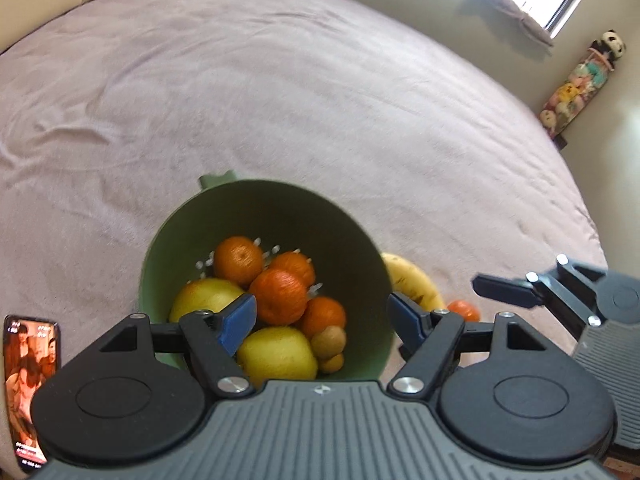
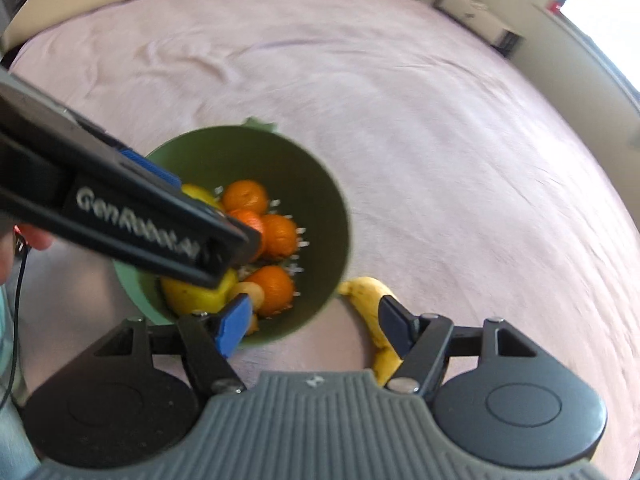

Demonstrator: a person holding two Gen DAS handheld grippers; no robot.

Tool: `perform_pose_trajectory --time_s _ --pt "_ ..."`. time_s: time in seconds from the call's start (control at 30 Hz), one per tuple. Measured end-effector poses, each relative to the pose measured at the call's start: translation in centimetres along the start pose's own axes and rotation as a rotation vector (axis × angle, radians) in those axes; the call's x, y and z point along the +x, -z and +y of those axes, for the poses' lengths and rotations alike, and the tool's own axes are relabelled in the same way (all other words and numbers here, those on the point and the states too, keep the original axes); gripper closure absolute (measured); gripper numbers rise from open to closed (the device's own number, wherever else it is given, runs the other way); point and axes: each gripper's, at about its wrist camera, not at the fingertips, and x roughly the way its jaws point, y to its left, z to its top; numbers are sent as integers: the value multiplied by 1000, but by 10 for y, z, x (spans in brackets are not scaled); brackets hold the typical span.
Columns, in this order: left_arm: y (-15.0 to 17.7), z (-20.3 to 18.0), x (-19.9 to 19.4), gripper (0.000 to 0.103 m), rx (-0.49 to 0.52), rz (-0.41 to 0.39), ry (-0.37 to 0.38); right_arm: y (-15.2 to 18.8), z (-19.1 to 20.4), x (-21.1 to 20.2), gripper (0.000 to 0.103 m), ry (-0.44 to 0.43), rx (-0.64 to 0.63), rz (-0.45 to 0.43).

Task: Organize fruits
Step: 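Lift both tools away from the colander toward the banana and mandarin, then close the right tool on the mandarin while the left tool approaches the banana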

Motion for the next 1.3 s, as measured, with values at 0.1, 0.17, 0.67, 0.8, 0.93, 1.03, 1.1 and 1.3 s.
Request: perform_pose_trajectory --time_s 0.1,0.17,0.67,0.8,0.93,1.03,1.1,1.3 --pt "3 -9 -1 15 27 -11 34 18 -9 -12 35 40 105 -25" --pt "7 -17 -1 15 53 -13 45 31 -15 -18 35 64 179 -35" --pt "49 -75 4 15 282 -73 122 129 -50 -33 34 175 538 -14" --pt "58 -90 8 16 320 -74 119 145 -56 -25 35 201 551 23" --pt "63 -100 15 27 352 -54 112 148 -64 -20 35 214 537 57" --pt "66 -106 21 36 372 -31 98 144 -71 -21 35 223 469 67" --pt "66 -108 24 44 361 -17 105 139 -81 -21 35 220 452 61" --pt "60 -117 34 45 351 -15 80 128 -113 -11 40 195 421 39"
